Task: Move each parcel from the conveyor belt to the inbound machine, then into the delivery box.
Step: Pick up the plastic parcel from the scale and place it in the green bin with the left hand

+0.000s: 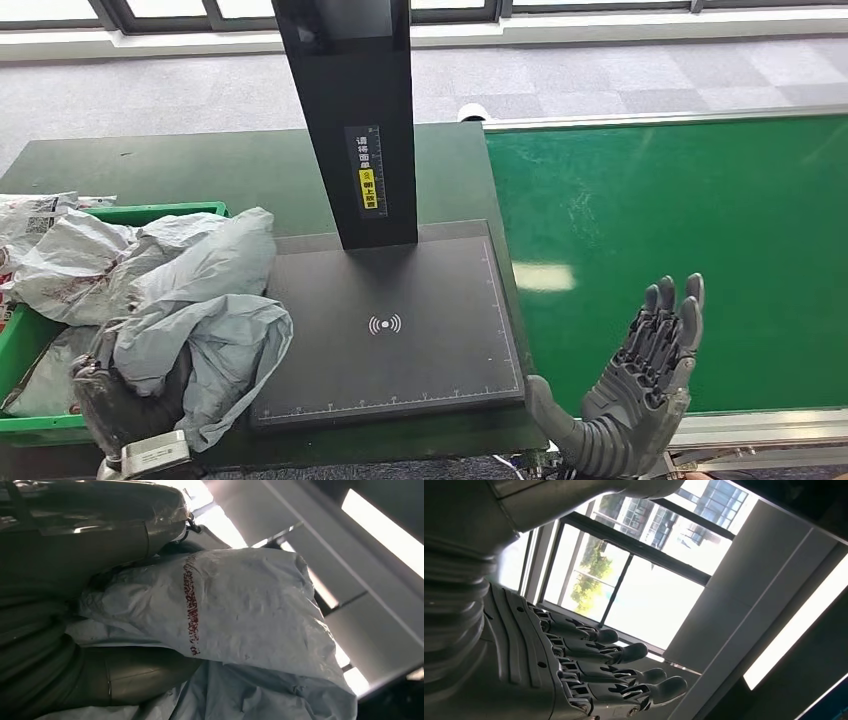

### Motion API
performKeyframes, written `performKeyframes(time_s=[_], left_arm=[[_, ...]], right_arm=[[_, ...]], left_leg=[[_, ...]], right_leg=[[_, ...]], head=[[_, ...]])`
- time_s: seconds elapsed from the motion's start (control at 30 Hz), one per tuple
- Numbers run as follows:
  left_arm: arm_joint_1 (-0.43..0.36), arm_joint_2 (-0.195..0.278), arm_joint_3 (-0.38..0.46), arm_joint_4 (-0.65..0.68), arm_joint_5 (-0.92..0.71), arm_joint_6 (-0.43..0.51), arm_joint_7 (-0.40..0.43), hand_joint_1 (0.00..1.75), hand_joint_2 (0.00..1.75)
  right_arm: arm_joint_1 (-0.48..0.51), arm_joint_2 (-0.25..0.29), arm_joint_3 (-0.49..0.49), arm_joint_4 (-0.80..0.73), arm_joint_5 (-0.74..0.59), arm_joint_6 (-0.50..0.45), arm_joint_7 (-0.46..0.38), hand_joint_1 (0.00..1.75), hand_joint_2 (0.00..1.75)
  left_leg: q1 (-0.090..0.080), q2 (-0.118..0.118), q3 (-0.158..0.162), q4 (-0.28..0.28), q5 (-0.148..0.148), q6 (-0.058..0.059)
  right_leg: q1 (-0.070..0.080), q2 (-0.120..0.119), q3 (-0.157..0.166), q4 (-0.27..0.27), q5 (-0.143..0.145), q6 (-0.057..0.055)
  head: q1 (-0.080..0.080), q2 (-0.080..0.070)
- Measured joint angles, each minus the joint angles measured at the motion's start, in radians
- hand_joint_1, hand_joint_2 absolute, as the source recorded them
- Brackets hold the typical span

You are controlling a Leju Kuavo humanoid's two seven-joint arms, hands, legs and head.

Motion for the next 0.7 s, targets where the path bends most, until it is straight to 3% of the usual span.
performKeyframes(time_s=[0.47,0.57,0.7], left_arm=[[-0.015,-0.025,0.138,-0.116,-0.039,0.0,-0.001,1.75,1.75],[-0.068,0.001,0.217,-0.107,-0.053,0.0,-0.001,1.75,1.75],[-0.215,0.085,0.335,0.029,-0.058,0.0,0.003,1.75,1.75]], right_arm=[[0.003,-0.002,-0.003,-0.004,-0.006,0.0,0.0,0.0,1.75],[-0.006,-0.008,-0.003,0.004,-0.017,0.001,0.0,0.0,1.75],[-0.017,-0.011,-0.003,0.014,-0.016,0.001,0.0,0.0,1.75]], left_leg=[[0.0,0.0,0.0,0.0,0.0,0.0],[0.0,0.0,0.001,0.0,0.001,0.0],[0.0,-0.001,0.002,0.0,0.003,-0.003]], right_leg=[[0.0,0.0,0.0,0.0,0.0,0.0],[0.001,0.0,0.0,0.0,0.0,0.0],[0.002,-0.001,0.001,0.0,0.001,-0.002]], head=[[0.0,0.0],[0.0,0.0],[0.0,0.0]])
